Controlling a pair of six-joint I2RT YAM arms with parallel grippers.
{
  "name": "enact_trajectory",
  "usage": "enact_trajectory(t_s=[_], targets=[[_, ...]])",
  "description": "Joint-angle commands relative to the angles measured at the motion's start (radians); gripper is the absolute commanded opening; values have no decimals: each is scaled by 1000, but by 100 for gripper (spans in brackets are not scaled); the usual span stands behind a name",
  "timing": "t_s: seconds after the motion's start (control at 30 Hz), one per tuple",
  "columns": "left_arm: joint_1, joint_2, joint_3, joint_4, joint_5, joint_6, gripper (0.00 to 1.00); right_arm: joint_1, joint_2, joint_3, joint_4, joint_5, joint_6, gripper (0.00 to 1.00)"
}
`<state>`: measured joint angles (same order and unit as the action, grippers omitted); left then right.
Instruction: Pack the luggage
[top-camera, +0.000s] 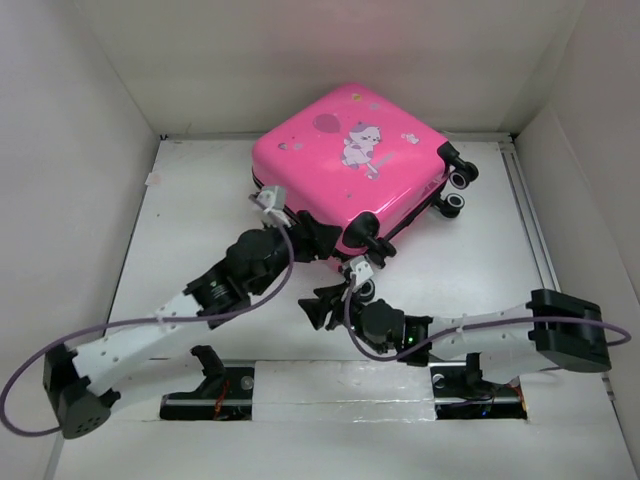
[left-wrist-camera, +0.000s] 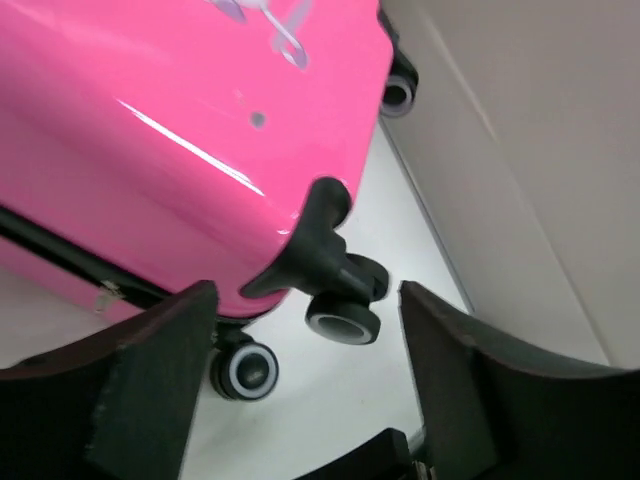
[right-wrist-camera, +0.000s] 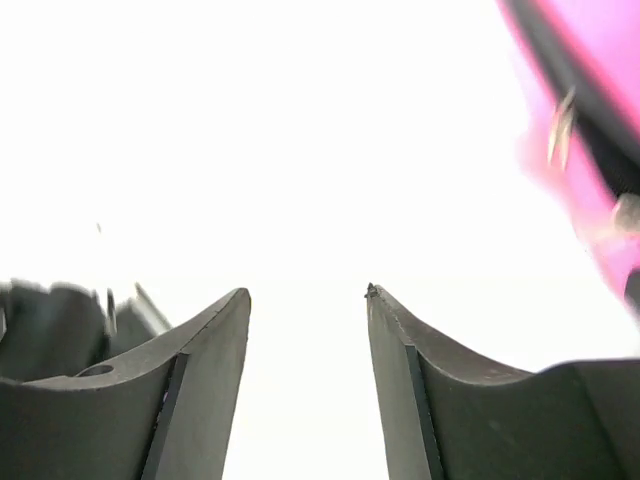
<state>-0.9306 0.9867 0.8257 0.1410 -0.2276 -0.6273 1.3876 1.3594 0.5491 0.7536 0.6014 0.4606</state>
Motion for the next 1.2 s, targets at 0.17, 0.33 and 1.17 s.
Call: enact_trajectory(t_s=[0.17, 0.33, 1.17], targets=[[-8, -180, -236, -11, -182, 1, 39, 1, -224, 129, -583, -164, 40, 56], [-8, -71, -332, 109, -37, -32, 37, 1, -416, 198, -865, -59, 39, 59], [-8, 389, -142, 328, -10, 113, 40, -581, -267, 345, -970, -334, -272, 96]])
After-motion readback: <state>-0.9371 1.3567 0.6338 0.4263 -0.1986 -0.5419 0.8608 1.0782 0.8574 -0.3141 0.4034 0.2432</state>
